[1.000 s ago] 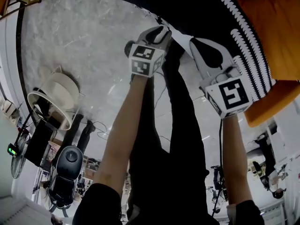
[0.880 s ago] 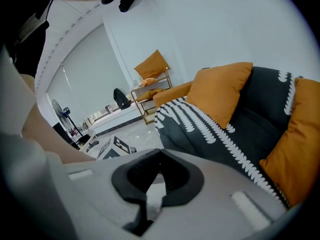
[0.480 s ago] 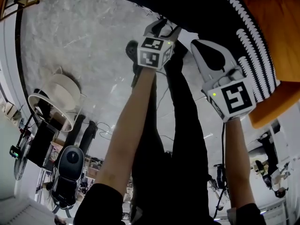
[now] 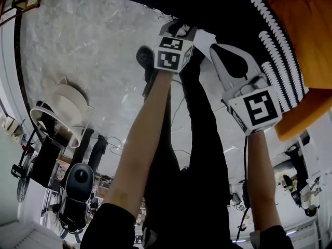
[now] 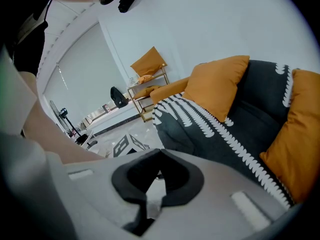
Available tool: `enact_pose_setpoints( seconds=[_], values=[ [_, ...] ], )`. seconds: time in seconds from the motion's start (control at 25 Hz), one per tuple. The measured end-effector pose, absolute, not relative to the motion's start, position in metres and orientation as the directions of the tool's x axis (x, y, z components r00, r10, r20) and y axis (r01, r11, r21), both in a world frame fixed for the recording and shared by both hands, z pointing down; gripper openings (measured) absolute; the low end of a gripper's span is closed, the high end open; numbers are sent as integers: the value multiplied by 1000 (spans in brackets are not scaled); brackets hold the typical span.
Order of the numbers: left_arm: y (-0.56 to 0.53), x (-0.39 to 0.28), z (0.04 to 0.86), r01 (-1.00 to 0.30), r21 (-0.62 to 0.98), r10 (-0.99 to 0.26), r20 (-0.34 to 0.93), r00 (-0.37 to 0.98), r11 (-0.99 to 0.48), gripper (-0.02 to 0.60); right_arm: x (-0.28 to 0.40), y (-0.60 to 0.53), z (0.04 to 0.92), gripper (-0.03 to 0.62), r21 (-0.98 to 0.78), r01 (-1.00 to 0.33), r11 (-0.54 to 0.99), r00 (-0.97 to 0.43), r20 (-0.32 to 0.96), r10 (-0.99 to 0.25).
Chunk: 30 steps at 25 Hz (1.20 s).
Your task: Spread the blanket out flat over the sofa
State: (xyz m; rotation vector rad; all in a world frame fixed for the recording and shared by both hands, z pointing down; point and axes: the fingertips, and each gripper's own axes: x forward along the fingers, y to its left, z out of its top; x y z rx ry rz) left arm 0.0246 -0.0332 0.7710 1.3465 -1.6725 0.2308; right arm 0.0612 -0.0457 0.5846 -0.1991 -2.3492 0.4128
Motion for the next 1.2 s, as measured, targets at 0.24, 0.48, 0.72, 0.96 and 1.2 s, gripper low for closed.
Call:
enact_pose_setpoints(
  seconds=[0.24,0.48,0.72,0.96,1.2],
  values=[
    [-26,20,769,-844,368,-652,758,29,390,94,60,-48,588,3,-346,12,938,-717,650,250],
    [-1,24,759,-848,361,-644,764,31,388,59,58,-33,587,3,-349,13,937,-715,652,253],
    [27,18,748,-817,380,-649,761,10,433,35,45,-18,584,3,-351,29,936,-713,649,266],
    [58,16,748,-806,377,-634,773,2,456,29,41,-1,586,3,-349,39,936,-679,678,282],
    [93,16,760,-790,375,-603,798,9,485,28,29,17,586,3,-353,53,934,-688,665,291]
  ],
)
